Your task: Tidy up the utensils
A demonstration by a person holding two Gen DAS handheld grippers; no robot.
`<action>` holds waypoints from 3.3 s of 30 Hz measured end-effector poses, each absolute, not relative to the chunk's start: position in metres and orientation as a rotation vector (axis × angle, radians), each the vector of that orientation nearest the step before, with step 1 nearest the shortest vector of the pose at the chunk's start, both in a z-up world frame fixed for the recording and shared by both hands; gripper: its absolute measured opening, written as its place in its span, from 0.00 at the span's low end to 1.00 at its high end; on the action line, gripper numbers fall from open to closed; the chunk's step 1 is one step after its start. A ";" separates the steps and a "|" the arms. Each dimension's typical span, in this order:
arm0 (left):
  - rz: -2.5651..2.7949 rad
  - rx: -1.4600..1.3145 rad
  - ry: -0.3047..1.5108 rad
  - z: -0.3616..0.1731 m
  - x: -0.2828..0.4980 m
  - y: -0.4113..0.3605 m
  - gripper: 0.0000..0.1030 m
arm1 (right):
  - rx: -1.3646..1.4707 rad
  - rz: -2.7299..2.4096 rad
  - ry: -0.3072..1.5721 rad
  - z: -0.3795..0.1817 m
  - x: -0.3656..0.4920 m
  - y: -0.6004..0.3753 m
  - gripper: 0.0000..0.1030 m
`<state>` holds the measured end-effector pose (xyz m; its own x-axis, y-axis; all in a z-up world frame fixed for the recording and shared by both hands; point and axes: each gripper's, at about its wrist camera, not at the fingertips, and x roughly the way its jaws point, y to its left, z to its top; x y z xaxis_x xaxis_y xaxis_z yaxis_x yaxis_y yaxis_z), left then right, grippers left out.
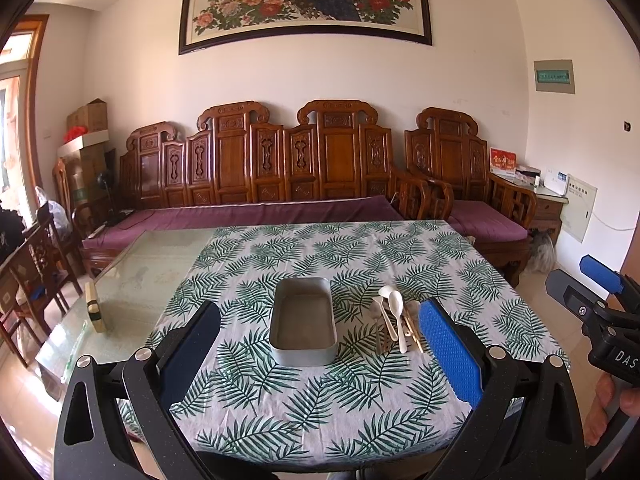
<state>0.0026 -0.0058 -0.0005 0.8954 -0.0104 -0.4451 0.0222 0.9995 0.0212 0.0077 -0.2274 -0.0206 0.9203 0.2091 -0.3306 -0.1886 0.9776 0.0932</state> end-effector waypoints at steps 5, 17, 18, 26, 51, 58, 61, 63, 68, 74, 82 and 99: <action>-0.019 0.028 0.463 -0.002 0.004 -0.005 0.94 | 0.060 0.204 0.347 -0.021 0.008 -0.228 0.98; -0.022 0.033 0.494 -0.017 0.011 -0.007 0.94 | 0.061 0.203 0.376 -0.040 0.016 -0.224 0.98; -0.023 0.036 0.504 -0.021 0.015 -0.008 0.94 | 0.060 0.202 0.380 -0.042 0.017 -0.224 0.98; -0.038 0.044 0.582 -0.049 0.048 -0.012 0.94 | 0.052 0.210 0.424 -0.065 0.042 -0.235 0.97; -0.180 0.103 0.751 -0.115 0.172 -0.044 0.94 | 0.029 0.262 0.651 -0.152 0.181 -0.262 0.53; -0.250 0.140 0.823 -0.157 0.211 -0.071 0.92 | 0.052 0.254 0.713 -0.181 0.235 -0.281 0.46; -0.264 0.150 0.855 -0.172 0.228 -0.078 0.80 | 0.050 0.246 0.724 -0.191 0.259 -0.286 0.46; -0.278 0.147 0.877 -0.182 0.241 -0.082 0.73 | 0.054 0.246 0.732 -0.199 0.274 -0.288 0.46; -0.311 0.152 0.935 -0.205 0.263 -0.093 0.46 | 0.090 0.274 0.763 -0.221 0.294 -0.291 0.45; -0.309 0.135 0.996 -0.235 0.282 -0.098 0.30 | 0.081 0.312 0.799 -0.238 0.296 -0.283 0.45; -0.285 0.099 1.048 -0.264 0.300 -0.099 0.15 | 0.077 0.343 0.828 -0.248 0.301 -0.276 0.45; -0.284 0.117 0.974 -0.244 0.292 -0.089 0.00 | 0.026 0.393 0.869 -0.260 0.304 -0.258 0.42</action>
